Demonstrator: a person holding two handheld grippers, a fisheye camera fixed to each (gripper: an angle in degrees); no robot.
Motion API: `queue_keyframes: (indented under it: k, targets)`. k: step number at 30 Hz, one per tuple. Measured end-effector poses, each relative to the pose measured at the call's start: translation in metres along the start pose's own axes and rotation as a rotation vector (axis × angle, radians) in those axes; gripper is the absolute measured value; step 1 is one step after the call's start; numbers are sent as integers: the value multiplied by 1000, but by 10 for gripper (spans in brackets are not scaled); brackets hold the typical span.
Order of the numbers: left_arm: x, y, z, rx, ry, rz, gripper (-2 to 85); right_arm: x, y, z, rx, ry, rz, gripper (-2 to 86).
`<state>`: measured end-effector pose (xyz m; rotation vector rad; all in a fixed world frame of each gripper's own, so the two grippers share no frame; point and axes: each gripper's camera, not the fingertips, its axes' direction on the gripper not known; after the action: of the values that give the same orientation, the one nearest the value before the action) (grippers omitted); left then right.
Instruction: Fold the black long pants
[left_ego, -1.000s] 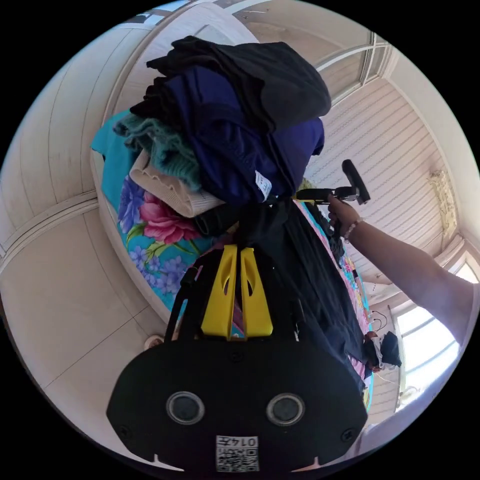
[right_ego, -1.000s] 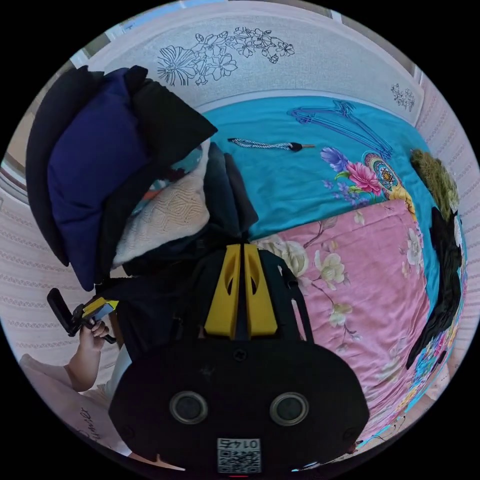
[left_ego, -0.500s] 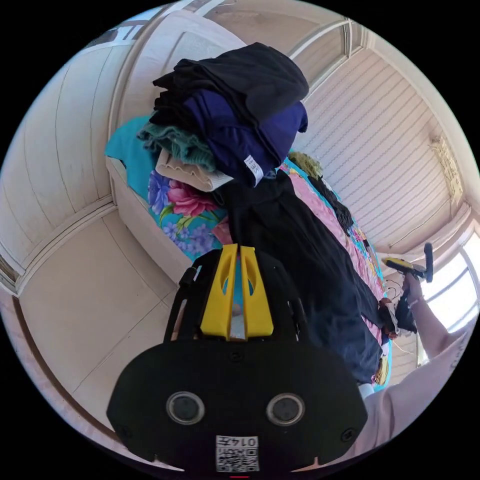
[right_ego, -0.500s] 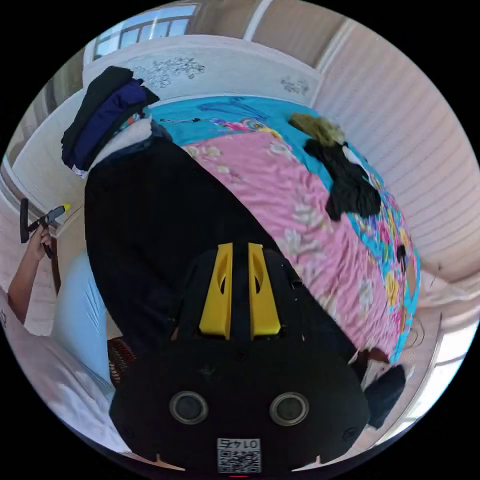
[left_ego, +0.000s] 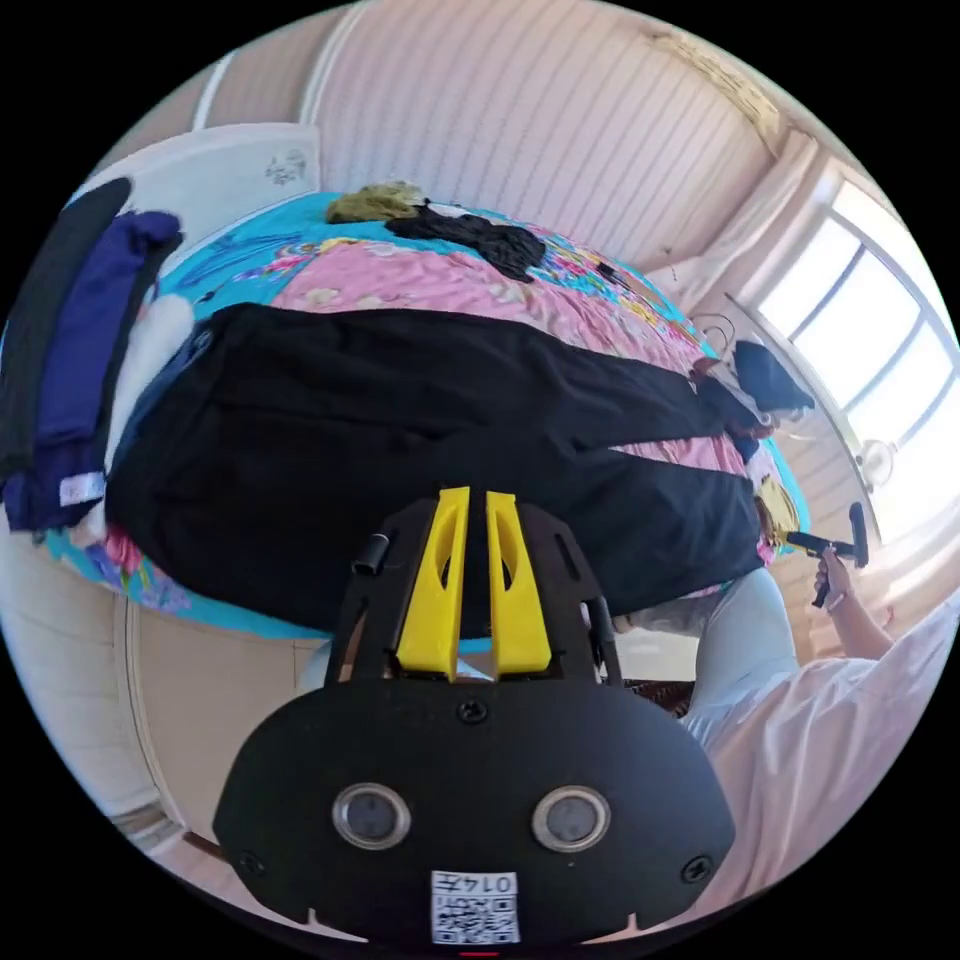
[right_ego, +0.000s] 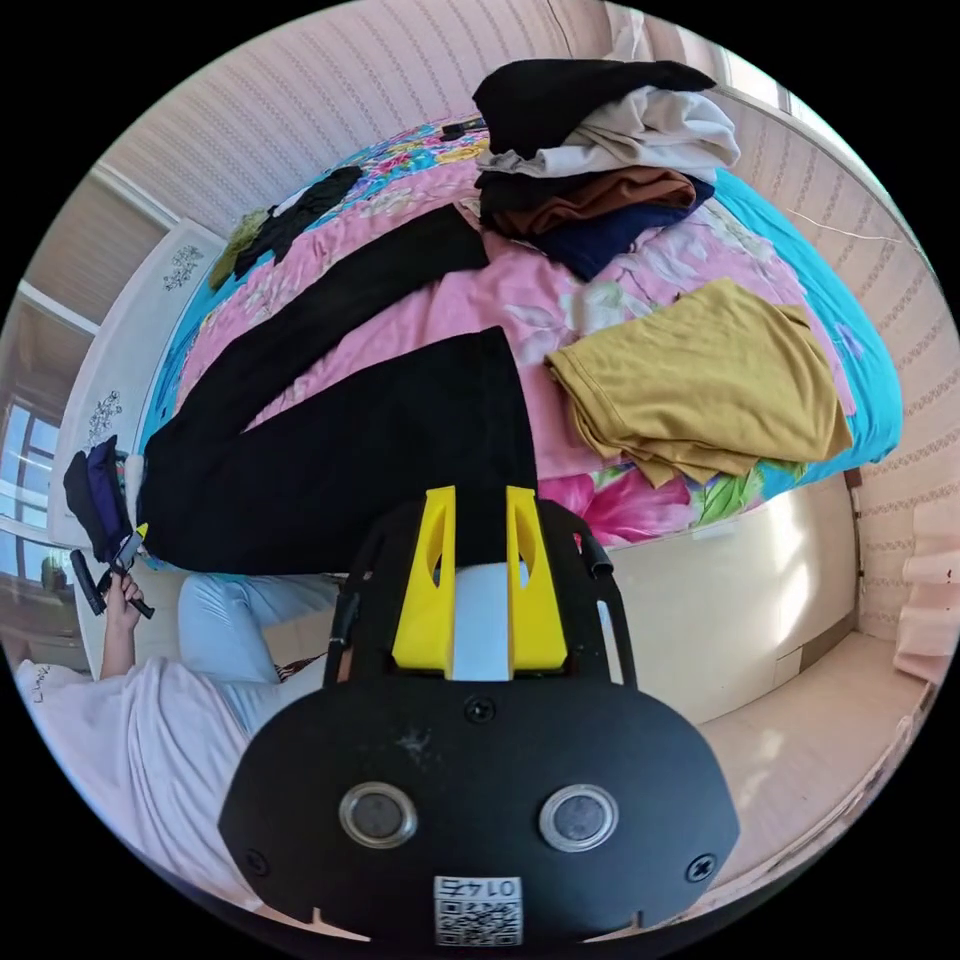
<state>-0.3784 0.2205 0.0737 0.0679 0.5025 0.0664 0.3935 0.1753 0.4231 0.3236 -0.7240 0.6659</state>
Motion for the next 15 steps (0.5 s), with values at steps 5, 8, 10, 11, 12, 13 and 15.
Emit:
queue_keyframes:
  k: [5, 8, 10, 11, 12, 13, 15]
  targets:
    - [102, -64, 75, -118, 42, 241, 51, 9, -46, -28, 53, 1, -83, 82]
    - [150, -91, 124, -208, 22, 342, 54, 9, -87, -43, 70, 33, -127, 84]
    - [172, -103, 157, -273, -18, 391, 64, 13, -111, -47, 70, 41, -137, 85]
    - [183, -108, 180, -321, -43, 405, 70, 18, -125, -47, 57, 42, -130, 84]
    - [191, -113, 202, -379, -63, 401, 73, 25, -138, -46, 30, 18, -116, 83]
    - [193, -114, 212, -408, -68, 392, 72, 29, -143, -46, 19, 8, -104, 80]
    - [194, -119, 238, -460, -54, 321, 63, 47, -156, -46, -32, -57, -67, 56]
